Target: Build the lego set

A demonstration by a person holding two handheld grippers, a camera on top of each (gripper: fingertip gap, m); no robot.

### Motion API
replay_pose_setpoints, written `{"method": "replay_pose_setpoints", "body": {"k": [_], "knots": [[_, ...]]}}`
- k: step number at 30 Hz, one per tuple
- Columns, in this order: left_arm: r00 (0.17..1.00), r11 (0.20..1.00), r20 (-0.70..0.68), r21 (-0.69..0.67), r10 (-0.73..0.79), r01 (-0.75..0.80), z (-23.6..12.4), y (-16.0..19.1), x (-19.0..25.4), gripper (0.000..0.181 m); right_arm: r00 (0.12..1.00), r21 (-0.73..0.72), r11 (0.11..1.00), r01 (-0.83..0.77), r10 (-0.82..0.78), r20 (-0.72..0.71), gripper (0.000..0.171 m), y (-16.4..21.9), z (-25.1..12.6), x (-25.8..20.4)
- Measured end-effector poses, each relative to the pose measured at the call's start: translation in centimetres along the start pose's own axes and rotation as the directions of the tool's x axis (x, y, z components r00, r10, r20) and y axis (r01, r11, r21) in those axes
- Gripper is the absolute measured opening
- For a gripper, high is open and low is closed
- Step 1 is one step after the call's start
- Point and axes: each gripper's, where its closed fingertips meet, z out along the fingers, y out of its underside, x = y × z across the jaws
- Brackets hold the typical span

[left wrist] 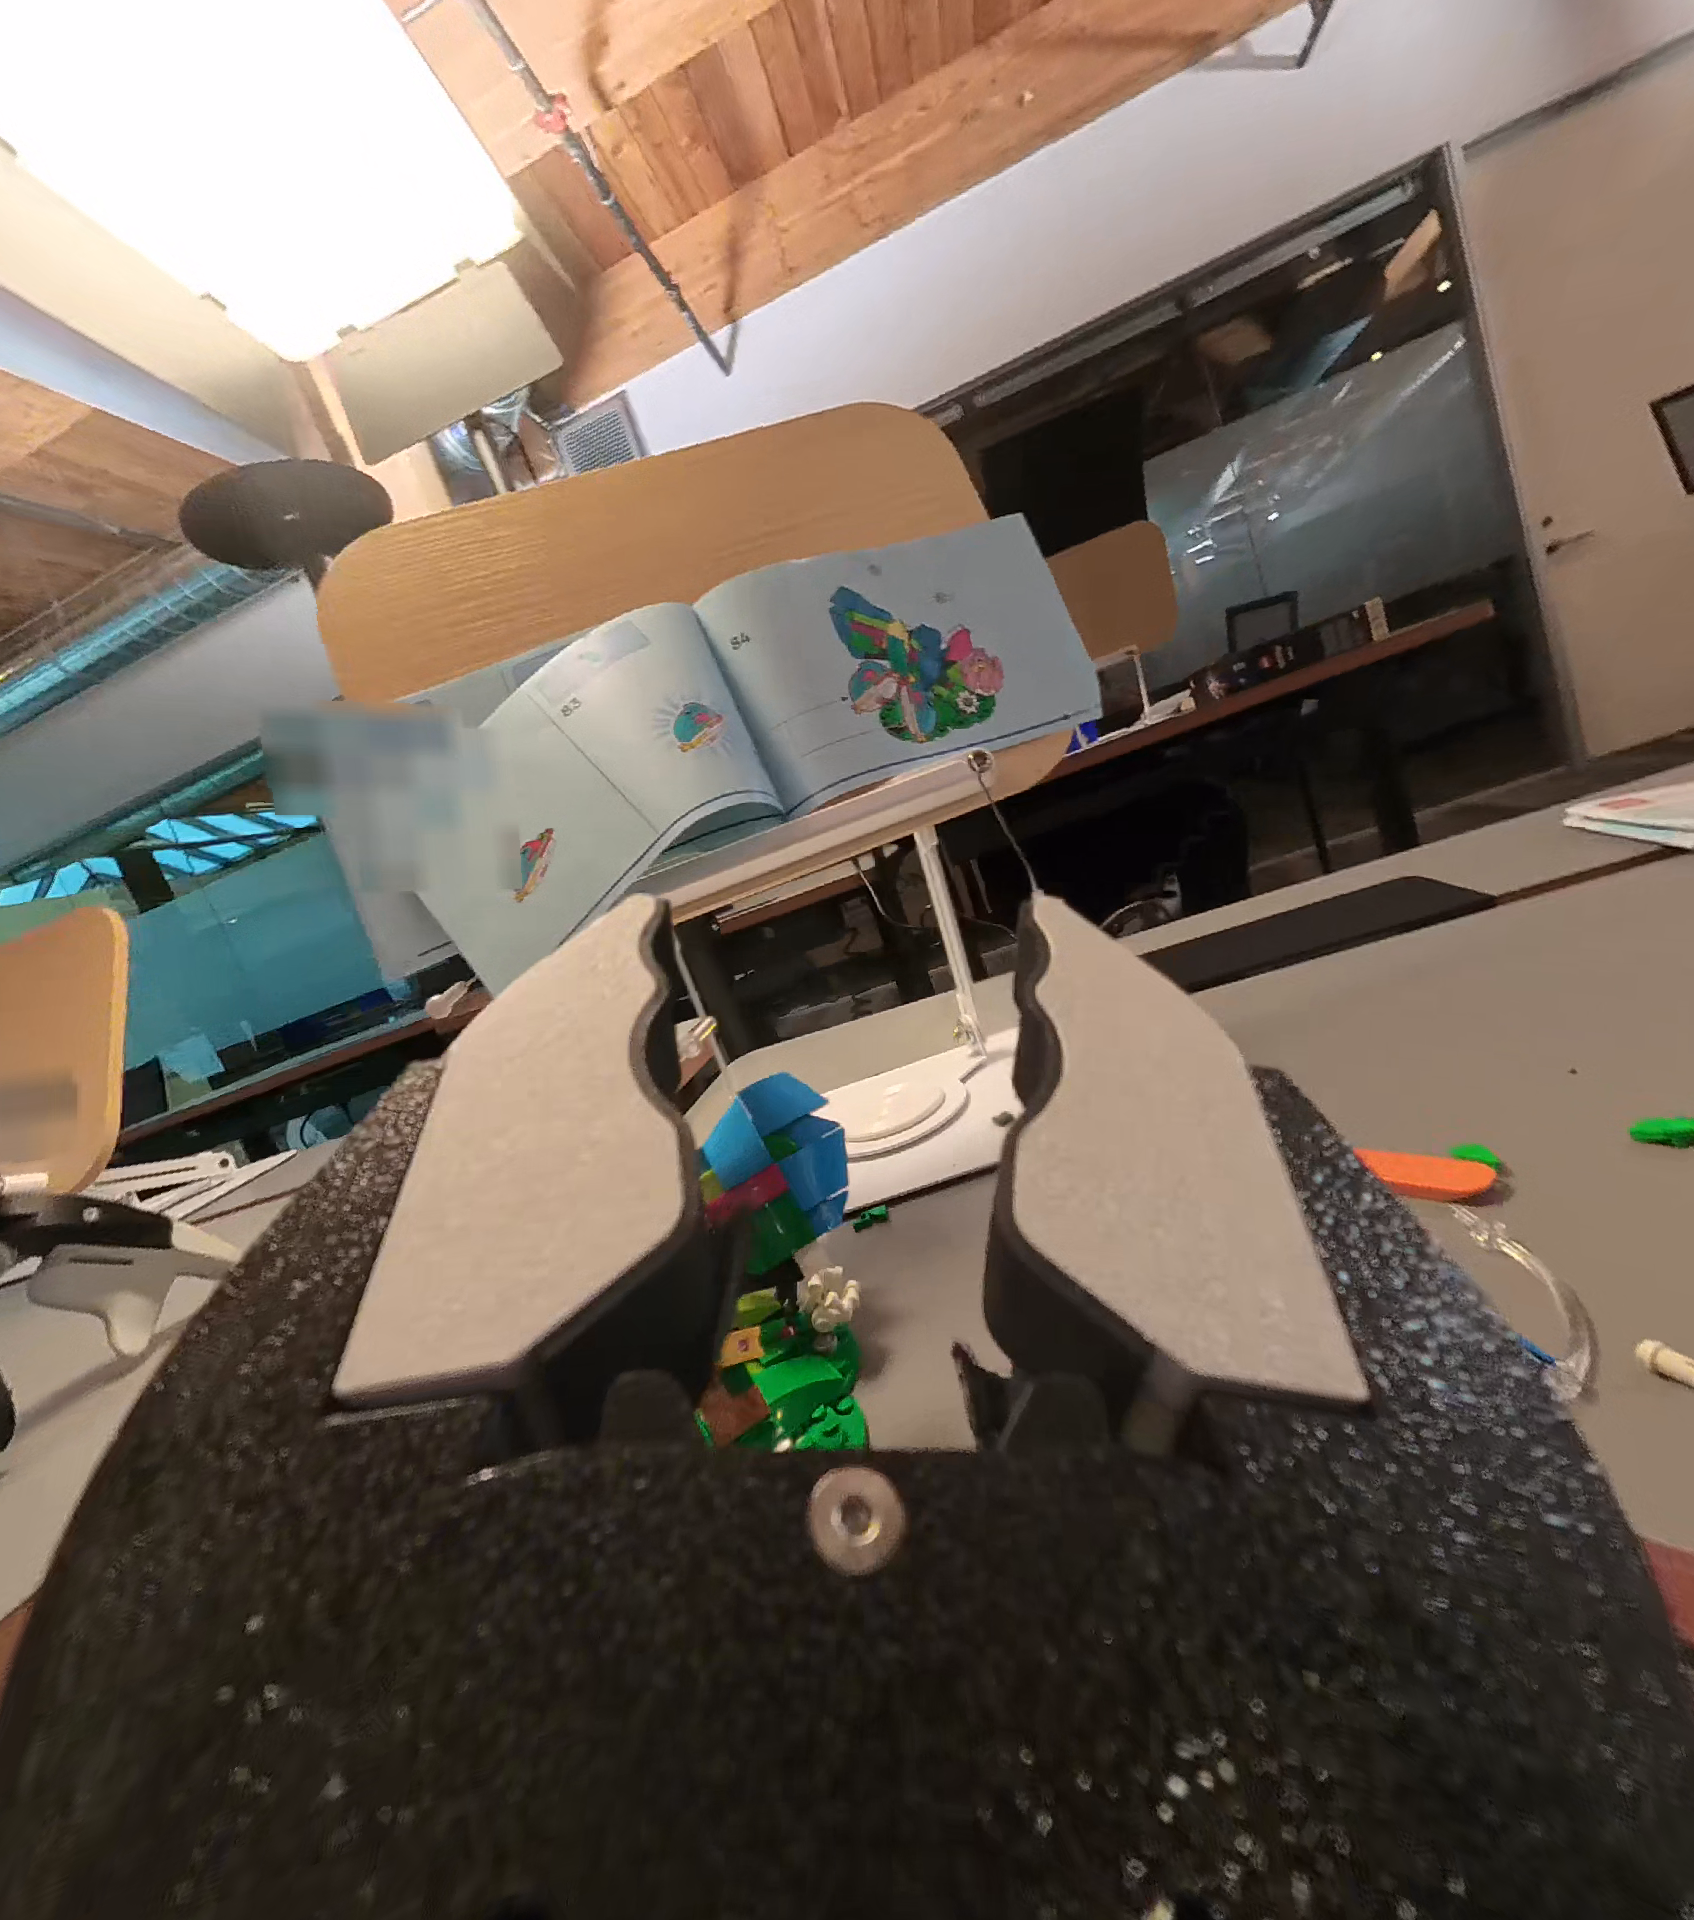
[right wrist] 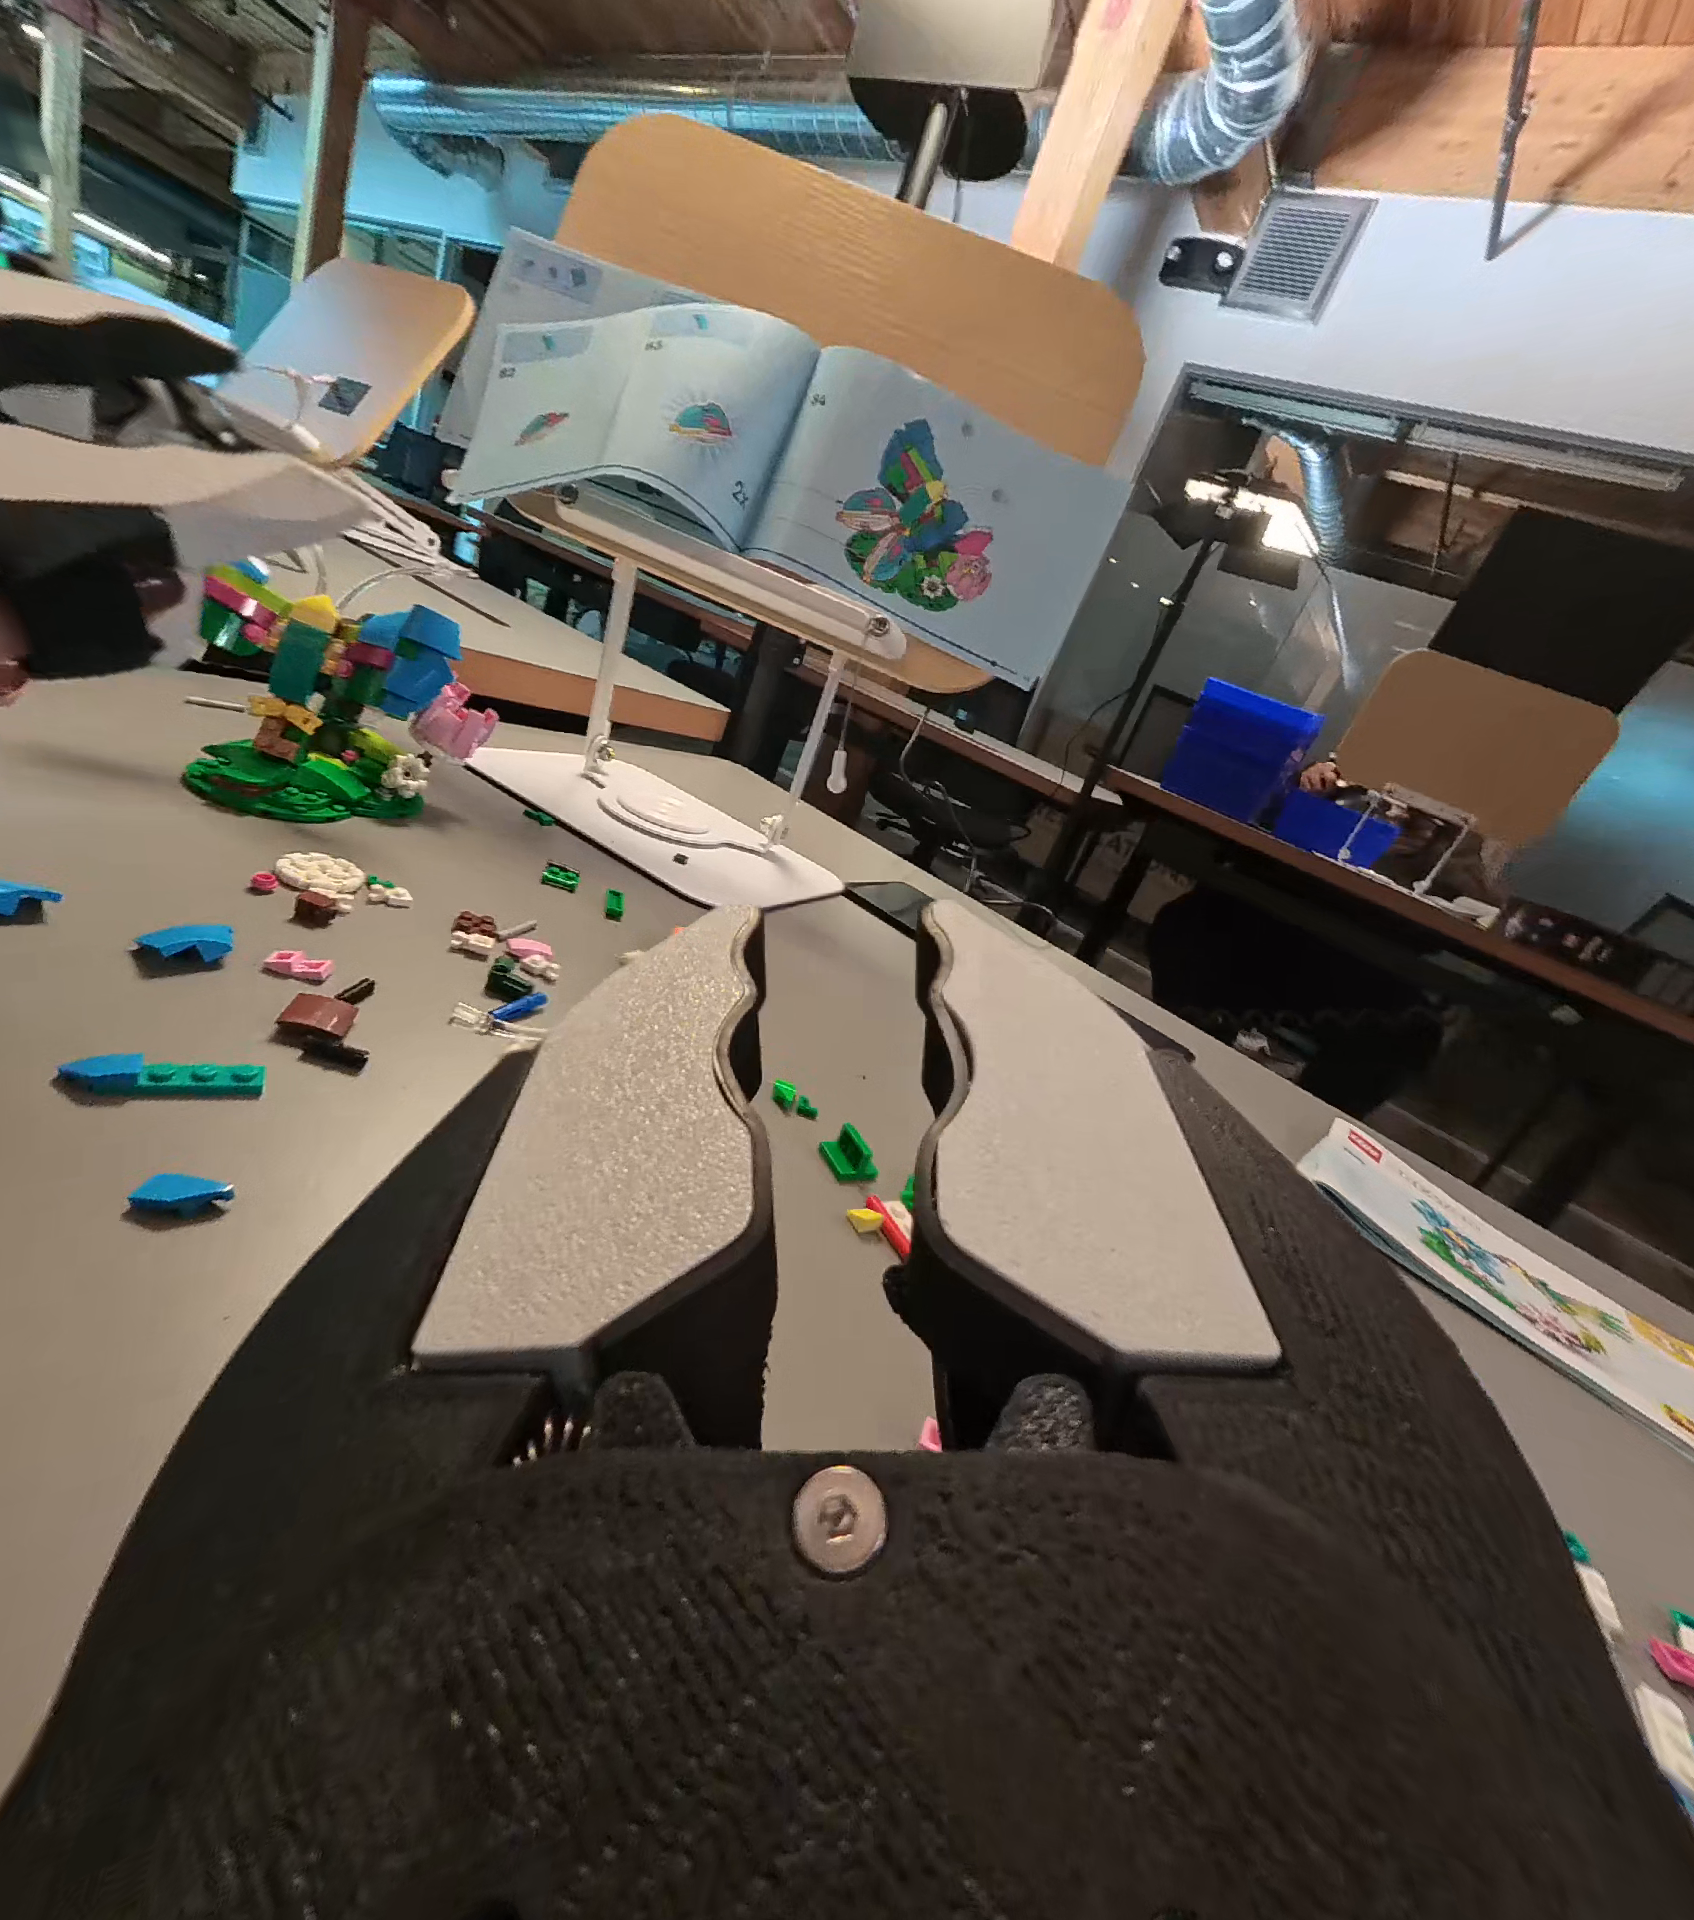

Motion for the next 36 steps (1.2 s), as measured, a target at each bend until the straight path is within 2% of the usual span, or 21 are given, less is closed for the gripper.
{"method": "replay_pose_setpoints", "body": {"k": [7,23,28,36], "knots": [[0.994,0.996,-0.062,-0.006,0.087,-0.088,0.0,0.3,1.8,0.058,0.991,0.010,0.994,0.108,-0.109,0.078,0.022,-0.1,0.1,-2.0],[0.997,0.993,-0.038,-0.093,0.073,-0.076,0.5,2.1,1.0,0.058,0.990,0.056,0.996,0.064,-0.070,0.124,0.016,-0.6,0.0,-2.1],[0.991,0.983,-0.060,-0.133,0.116,-0.123,0.7,2.8,1.5,0.057,0.990,0.077,0.997,-0.021,0.010,0.140,0.015,-1.0,-0.3,-1.8],[0.981,0.972,-0.073,-0.144,0.178,-0.187,0.8,3.0,2.0,0.052,0.982,0.086,0.994,-0.063,0.046,0.184,0.016,-1.3,-0.6,-2.2]]}}
